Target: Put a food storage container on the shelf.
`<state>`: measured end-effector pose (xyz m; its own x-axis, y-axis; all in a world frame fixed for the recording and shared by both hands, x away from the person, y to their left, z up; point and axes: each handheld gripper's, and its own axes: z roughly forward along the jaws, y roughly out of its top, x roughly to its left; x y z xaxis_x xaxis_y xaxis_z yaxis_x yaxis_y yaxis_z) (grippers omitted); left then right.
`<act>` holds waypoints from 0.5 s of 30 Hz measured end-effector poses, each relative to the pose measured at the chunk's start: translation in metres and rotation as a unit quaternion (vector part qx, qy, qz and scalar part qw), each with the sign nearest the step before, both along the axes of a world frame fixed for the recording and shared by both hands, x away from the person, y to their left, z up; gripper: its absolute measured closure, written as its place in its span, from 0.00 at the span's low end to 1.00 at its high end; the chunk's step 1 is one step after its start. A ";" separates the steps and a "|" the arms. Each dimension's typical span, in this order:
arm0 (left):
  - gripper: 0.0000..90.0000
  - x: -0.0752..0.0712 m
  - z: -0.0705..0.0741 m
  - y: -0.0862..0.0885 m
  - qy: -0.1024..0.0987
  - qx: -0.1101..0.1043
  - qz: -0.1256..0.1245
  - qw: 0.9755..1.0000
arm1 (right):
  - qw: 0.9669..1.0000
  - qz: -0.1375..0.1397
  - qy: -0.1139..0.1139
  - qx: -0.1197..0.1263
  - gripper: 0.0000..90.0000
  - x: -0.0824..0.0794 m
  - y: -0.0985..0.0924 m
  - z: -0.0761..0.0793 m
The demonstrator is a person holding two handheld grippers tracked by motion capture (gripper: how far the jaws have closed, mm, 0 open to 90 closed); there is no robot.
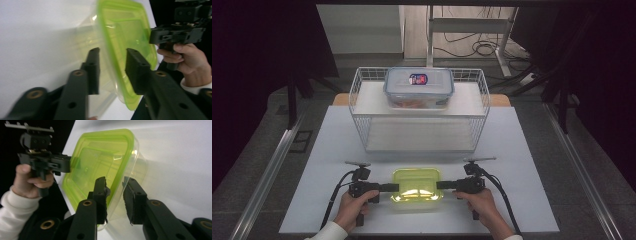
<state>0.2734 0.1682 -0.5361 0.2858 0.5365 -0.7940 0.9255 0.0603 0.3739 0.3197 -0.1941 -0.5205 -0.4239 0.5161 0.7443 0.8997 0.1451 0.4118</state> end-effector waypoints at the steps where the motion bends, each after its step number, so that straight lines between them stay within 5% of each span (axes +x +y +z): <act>1: 0.78 0.000 0.000 0.000 0.000 0.000 0.000 1.000 | 1.000 -0.003 0.004 0.007 0.85 0.000 -0.001 0.001; 2: 0.80 -0.002 0.000 0.002 0.003 -0.018 0.009 1.000 | 1.000 -0.006 0.004 0.012 0.86 0.000 -0.003 0.002; 15: 0.84 -0.006 0.006 0.004 -0.013 -0.033 -0.005 0.999 | 1.000 0.003 -0.006 0.025 0.89 -0.005 -0.008 0.011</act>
